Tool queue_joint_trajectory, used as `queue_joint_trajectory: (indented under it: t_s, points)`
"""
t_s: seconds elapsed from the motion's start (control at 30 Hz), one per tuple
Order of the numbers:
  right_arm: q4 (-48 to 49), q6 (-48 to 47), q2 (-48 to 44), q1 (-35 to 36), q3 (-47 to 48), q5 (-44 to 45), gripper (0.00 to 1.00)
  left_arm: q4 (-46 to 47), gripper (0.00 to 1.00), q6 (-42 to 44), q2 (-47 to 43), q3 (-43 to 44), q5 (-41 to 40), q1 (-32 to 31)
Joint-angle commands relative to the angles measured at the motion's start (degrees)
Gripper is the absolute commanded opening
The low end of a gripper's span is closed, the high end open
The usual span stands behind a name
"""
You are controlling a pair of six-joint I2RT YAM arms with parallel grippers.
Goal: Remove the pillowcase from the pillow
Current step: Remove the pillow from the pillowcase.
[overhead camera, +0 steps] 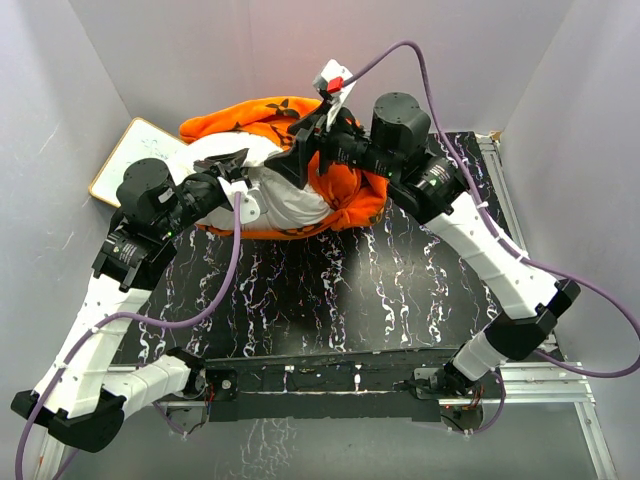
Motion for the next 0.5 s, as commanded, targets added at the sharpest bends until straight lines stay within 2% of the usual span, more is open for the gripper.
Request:
queue_joint_trajectory:
  t_s: [0.0, 0.07, 0.2, 0.33, 0.47]
  points:
    - [12.70, 8.26, -4.42, -2.25, -1.70, -14.64, 0.86, 8.70, 0.00, 1.08, -0.86, 3.53, 0.17, 0.16]
    - [13.72, 10.07, -4.33, -2.99, -0.62, -13.39, 0.85, 8.95, 0.00, 1.08, -0.83, 3.63, 0.22, 0.12]
    - [11.71, 9.72, -2.97, -3.03, 0.90, -3.09, 0.82, 9.61, 0.00, 1.06, -0.96, 3.72, 0.54, 0.11]
    - [5.90, 6.16, 0.05, -2.76, 3.04, 3.86, 0.77, 10.03, 0.00, 1.60, -1.20, 3.75, 0.87, 0.11]
    - [0.07, 0.12, 2.84, 0.01, 4.96, 10.65, 0.76, 10.82, 0.00, 2.28, -1.45, 3.46, 1.51, 0.11]
